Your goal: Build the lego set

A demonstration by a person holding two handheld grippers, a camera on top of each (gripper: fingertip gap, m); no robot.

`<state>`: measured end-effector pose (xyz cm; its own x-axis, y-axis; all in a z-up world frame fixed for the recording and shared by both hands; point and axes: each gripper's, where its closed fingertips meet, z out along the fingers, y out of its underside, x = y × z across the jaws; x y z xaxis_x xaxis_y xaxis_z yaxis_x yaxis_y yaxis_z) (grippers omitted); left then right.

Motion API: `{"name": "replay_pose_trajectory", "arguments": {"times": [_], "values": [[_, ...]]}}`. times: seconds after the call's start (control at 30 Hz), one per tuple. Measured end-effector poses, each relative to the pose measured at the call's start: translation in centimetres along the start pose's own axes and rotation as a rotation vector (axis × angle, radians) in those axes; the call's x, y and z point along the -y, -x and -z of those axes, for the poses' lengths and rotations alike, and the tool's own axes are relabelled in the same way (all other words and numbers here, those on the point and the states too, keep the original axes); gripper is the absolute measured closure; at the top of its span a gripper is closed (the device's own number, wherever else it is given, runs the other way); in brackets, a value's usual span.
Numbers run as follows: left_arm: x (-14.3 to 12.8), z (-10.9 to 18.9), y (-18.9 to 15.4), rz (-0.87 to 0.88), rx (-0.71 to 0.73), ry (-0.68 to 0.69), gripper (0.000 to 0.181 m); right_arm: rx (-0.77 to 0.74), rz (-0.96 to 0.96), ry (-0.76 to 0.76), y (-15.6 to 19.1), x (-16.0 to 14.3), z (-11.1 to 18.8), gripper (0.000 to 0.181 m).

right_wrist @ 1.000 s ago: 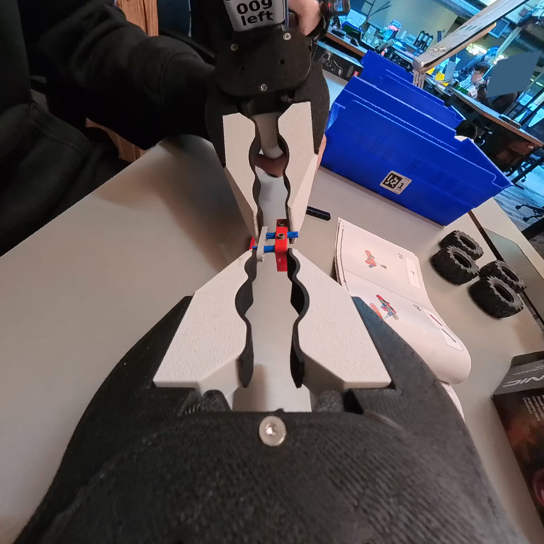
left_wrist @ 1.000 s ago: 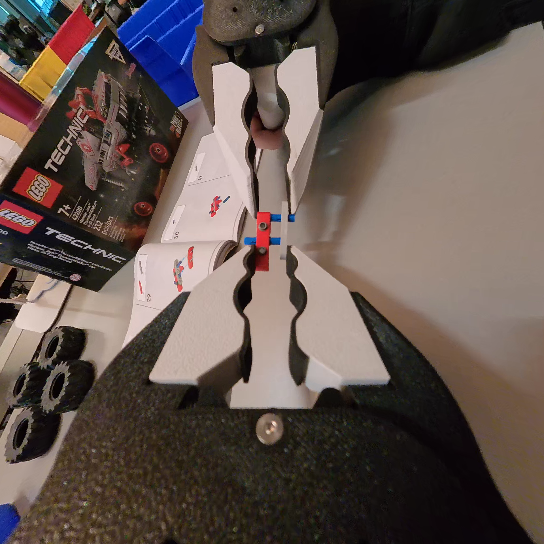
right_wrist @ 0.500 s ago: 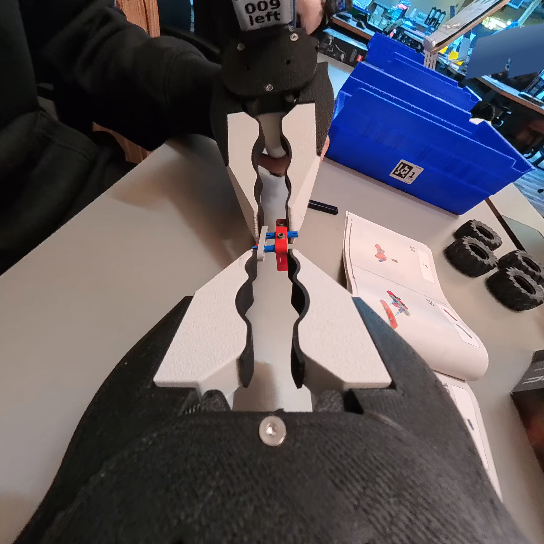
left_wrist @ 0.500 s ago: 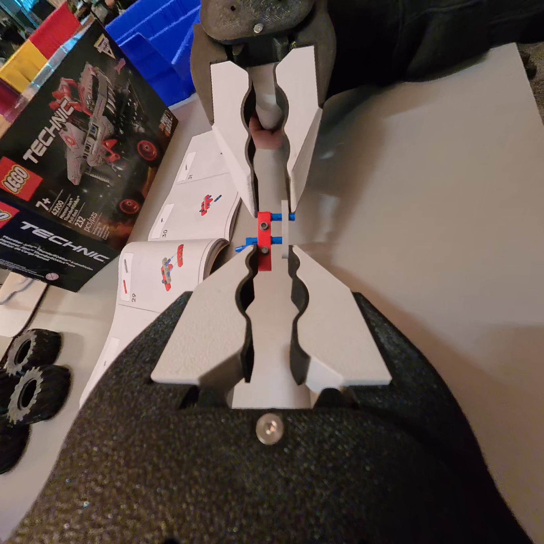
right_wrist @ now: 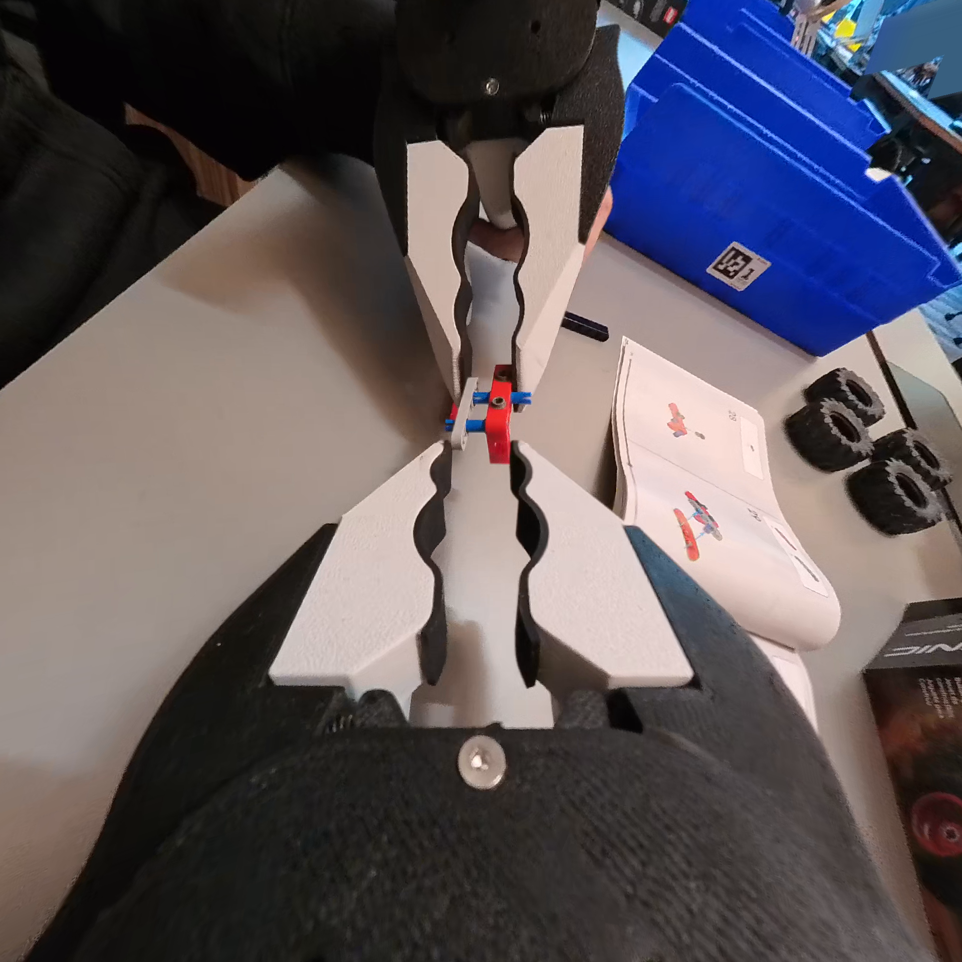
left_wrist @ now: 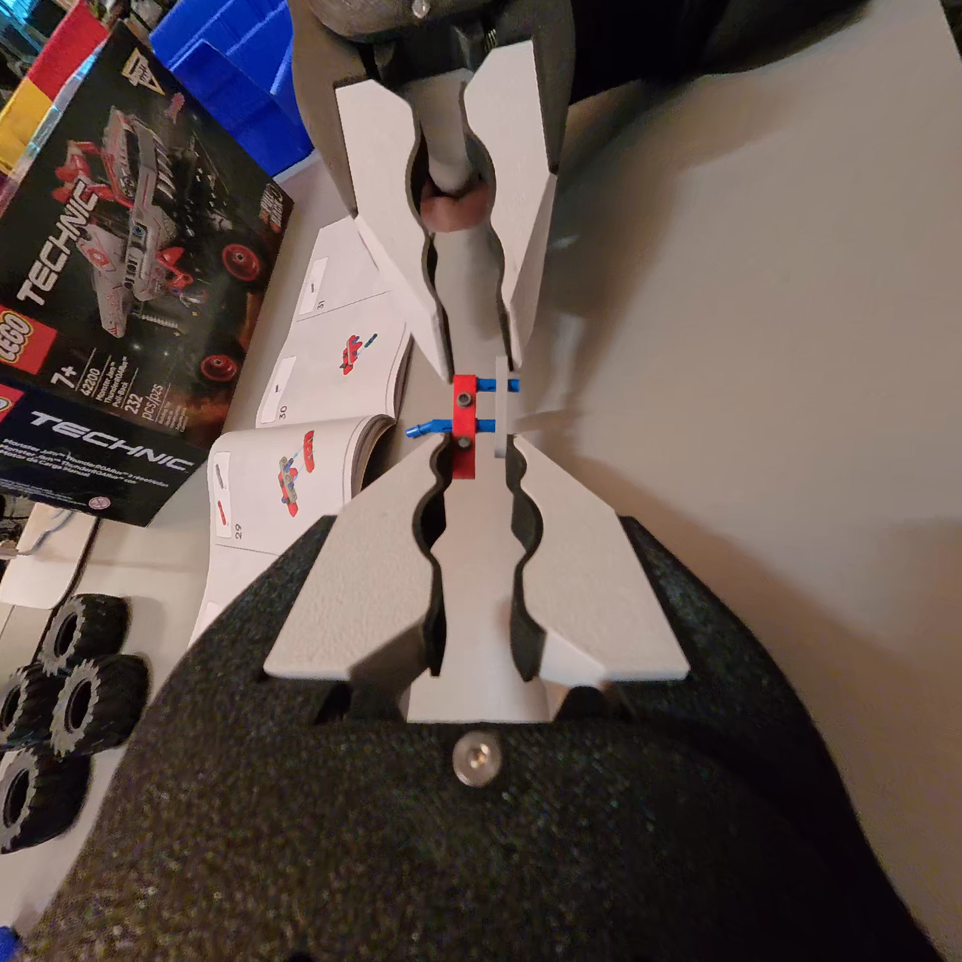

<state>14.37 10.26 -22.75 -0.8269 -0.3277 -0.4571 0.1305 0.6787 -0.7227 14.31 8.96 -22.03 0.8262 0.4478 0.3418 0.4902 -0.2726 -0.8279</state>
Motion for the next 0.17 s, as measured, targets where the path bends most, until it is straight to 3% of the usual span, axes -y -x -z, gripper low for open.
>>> {"name": "replay_pose_trajectory", "arguments": {"times": [0.17], "values": [[-0.52,-0.27,-0.22,-0.028,-0.003,0.031,0.164,-0.01,0.039,0.004,-0.03,0.1,0.02,0.154]]}}
